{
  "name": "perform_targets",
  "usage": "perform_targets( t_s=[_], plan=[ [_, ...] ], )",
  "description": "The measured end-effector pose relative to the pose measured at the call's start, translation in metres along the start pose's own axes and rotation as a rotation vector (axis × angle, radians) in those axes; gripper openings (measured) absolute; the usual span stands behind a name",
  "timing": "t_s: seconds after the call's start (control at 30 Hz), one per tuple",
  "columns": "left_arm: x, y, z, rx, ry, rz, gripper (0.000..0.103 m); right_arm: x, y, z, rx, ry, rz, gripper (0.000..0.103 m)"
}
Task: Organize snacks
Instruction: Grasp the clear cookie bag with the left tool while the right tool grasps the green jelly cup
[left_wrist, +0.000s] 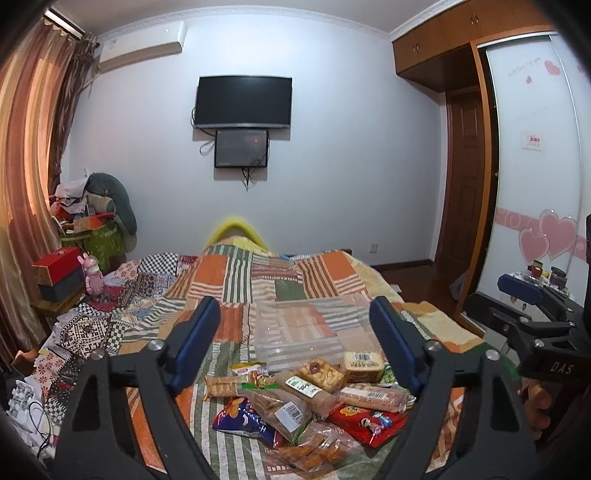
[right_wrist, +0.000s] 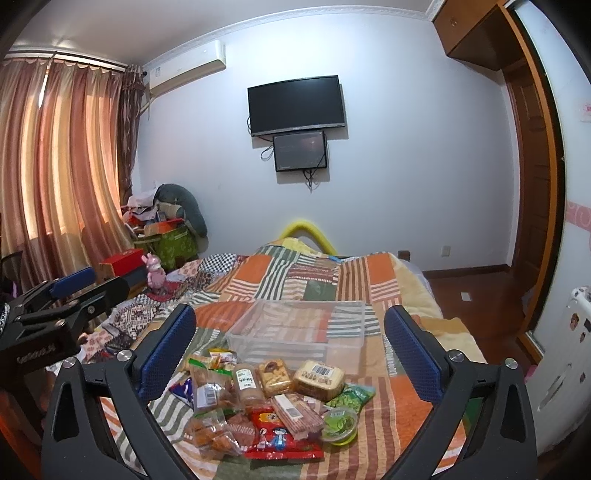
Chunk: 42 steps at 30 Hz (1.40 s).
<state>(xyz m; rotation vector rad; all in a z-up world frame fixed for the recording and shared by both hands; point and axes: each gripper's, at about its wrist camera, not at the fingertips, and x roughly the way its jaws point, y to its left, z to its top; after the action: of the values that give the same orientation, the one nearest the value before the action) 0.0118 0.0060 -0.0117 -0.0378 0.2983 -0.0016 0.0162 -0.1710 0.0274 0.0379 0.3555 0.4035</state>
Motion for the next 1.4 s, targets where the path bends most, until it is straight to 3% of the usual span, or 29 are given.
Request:
perform_targets(
  t_s=[0.2,0.33,0.43,0.57,0.73,0.8,0.87,1.17,1.4],
  plan=[
    [0.023,0.017,-0.005,0.013,0.08,0.006,0.066,0.012,-0.012,-0.01,0.005,0.076,0.005,0.082],
    [0.05,0.034,-0.015,0.007,0.196,-0.02,0.048,0.027,-0.024,-0.021,0.017,0.16,0.005,0.073],
    [0.072,0.043,-0.026,-0.001,0.279,-0.015,0.045,0.041,-0.035,-0.033,0.033,0.237,0.002,0.068],
    [0.096,0.048,-0.049,0.012,0.358,0.007,0.045,0.052,-0.048,-0.049,0.055,0.318,-0.01,0.067],
    [0.124,0.044,-0.082,-0.01,0.48,-0.019,0.045,0.064,-0.058,-0.065,0.072,0.411,-0.02,0.067],
    [0.133,0.041,-0.094,-0.017,0.527,-0.021,0.049,0.07,-0.061,-0.07,0.077,0.435,-0.02,0.067],
    [0.139,0.04,-0.101,-0.03,0.559,-0.02,0.061,0.074,-0.063,-0.076,0.087,0.459,-0.016,0.067],
    [0.162,0.04,-0.126,-0.074,0.643,-0.047,0.078,0.096,-0.07,-0.097,0.115,0.546,-0.015,0.067],
    [0.18,0.028,-0.139,-0.07,0.686,-0.058,0.08,0.1,-0.084,-0.1,0.169,0.563,-0.035,0.063]
  ],
)
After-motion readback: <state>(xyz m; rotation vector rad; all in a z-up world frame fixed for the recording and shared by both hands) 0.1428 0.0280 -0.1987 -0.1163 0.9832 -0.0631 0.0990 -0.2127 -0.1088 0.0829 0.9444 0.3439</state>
